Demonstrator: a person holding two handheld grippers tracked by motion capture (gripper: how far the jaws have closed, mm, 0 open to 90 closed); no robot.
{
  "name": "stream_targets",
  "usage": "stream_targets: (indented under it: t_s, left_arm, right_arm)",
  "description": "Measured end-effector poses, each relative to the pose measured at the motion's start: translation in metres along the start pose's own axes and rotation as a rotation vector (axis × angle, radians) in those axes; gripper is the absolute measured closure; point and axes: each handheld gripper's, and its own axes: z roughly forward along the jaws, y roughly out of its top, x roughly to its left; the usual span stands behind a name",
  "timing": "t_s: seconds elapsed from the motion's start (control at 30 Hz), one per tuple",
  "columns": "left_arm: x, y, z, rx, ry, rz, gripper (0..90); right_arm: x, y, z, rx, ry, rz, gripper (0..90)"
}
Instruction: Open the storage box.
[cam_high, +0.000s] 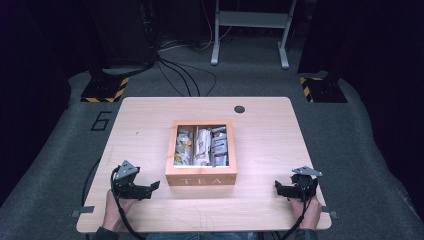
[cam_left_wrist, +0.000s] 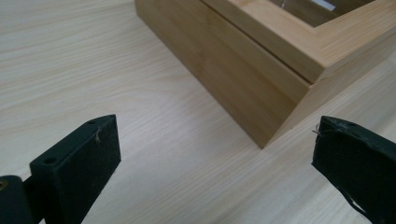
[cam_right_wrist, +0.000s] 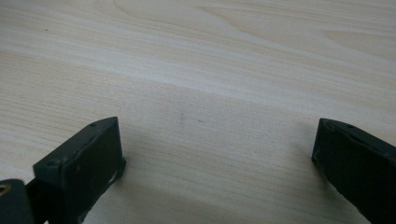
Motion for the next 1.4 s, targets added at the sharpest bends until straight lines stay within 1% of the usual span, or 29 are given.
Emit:
stream_targets:
  t_s: [0.07, 0.1, 0.17, 0.2, 0.23, 0.27, 0.33, 0.37, 0.4, 0.43, 0.47, 0.5, 0.53, 0.57, 0.63, 0.67, 0.7, 0.77, 0.83, 0.9, 0.93, 1.03, 1.1, 1.17, 1.37, 1.4]
  left_arm:
    - [-0.001, 0.002, 0.001, -0.002, -0.005, 0.003, 1.0]
    - [-0.004, 0.004, 0.004, -0.007, -0.022, 0.005, 1.1]
    - [-0.005, 0.006, 0.006, -0.008, -0.026, 0.010, 1.1]
    - [-0.006, 0.007, 0.008, -0.012, -0.034, 0.006, 1.1]
    - [-0.008, 0.009, 0.011, -0.015, -0.043, 0.011, 1.4]
    - [-0.008, 0.009, 0.011, -0.015, -0.043, 0.011, 1.6]
    - [-0.011, 0.012, 0.014, -0.011, -0.056, 0.026, 2.3]
    - [-0.012, 0.013, 0.015, -0.016, -0.057, 0.028, 2.9]
    - [-0.015, 0.015, 0.018, -0.018, -0.064, 0.041, 3.8]
    - [-0.015, 0.015, 0.018, -0.018, -0.064, 0.041, 5.4]
    - [-0.016, 0.016, 0.020, -0.014, -0.072, 0.049, 5.4]
    - [-0.018, 0.016, 0.022, -0.021, -0.070, 0.053, 7.2]
    - [-0.019, 0.017, 0.022, -0.016, -0.078, 0.055, 8.3]
    - [-0.019, 0.017, 0.023, -0.016, -0.083, 0.061, 13.7]
    - [-0.020, 0.017, 0.025, -0.025, -0.083, 0.062, 15.5]
    - [-0.021, 0.017, 0.026, -0.021, -0.097, 0.066, 17.7]
    - [-0.021, 0.017, 0.026, -0.021, -0.097, 0.066, 20.3]
    - [-0.022, 0.017, 0.028, -0.027, -0.112, 0.067, 23.0]
    - [-0.023, 0.017, 0.028, -0.025, -0.117, 0.072, 26.6]
    - [-0.024, 0.017, 0.029, -0.030, -0.123, 0.078, 27.8]
    - [-0.025, 0.017, 0.029, -0.040, -0.128, 0.074, 30.0]
    - [-0.027, 0.017, 0.029, -0.036, -0.147, 0.089, 36.3]
    - [-0.028, 0.017, 0.029, -0.042, -0.148, 0.087, 37.8]
    - [-0.029, 0.017, 0.029, -0.042, -0.141, 0.099, 37.9]
    - [-0.029, 0.016, 0.028, -0.049, -0.136, 0.106, 39.9]
    - [-0.029, 0.016, 0.027, -0.050, -0.133, 0.113, 39.9]
  right_arm:
    - [0.000, 0.000, 0.000, -0.001, 0.000, 0.002, 1.4]
    - [0.000, 0.000, 0.000, -0.001, 0.000, 0.002, 1.4]
    - [0.000, 0.000, 0.000, -0.001, 0.000, 0.002, 1.4]
    - [0.000, 0.000, 0.000, -0.001, 0.000, 0.002, 1.4]
    - [0.000, 0.000, 0.000, -0.001, 0.000, 0.002, 1.4]
    - [0.000, 0.000, 0.000, -0.001, 0.000, 0.002, 1.4]
    - [0.000, 0.000, 0.000, -0.002, 0.000, 0.002, 1.6]
    - [0.000, 0.000, 0.000, -0.002, 0.000, 0.003, 1.7]
    - [0.000, 0.000, 0.000, -0.002, -0.001, 0.003, 1.8]
    - [0.000, 0.000, 0.000, -0.002, -0.001, 0.003, 1.8]
    - [0.000, 0.000, 0.000, -0.003, -0.001, 0.003, 1.8]
    - [0.000, 0.000, 0.000, -0.003, -0.001, 0.003, 1.9]
    - [0.000, 0.000, 0.000, -0.002, -0.002, 0.006, 2.0]
    - [0.000, 0.000, 0.000, -0.003, -0.002, 0.007, 2.1]
    - [0.000, 0.000, 0.000, -0.003, -0.002, 0.008, 2.1]
    - [0.000, 0.000, 0.000, -0.003, -0.002, 0.008, 2.2]
    - [0.000, 0.000, 0.000, -0.003, -0.002, 0.008, 2.2]
    - [0.000, 0.000, 0.000, -0.003, -0.002, 0.008, 2.2]
    - [0.000, 0.000, 0.000, -0.006, -0.003, 0.005, 2.4]
    - [0.000, 0.000, 0.000, -0.006, -0.003, 0.006, 2.4]
    - [0.000, 0.000, 0.000, -0.007, -0.004, 0.006, 2.5]
    - [0.000, 0.000, 0.000, -0.007, -0.004, 0.007, 2.7]
    - [0.000, 0.000, 0.000, -0.007, -0.004, 0.007, 2.8]
    - [0.000, 0.000, -0.001, -0.007, -0.004, 0.008, 2.8]
    - [0.000, 0.000, -0.001, -0.007, -0.004, 0.009, 3.0]
    - [0.000, 0.000, -0.001, -0.007, -0.005, 0.010, 3.0]
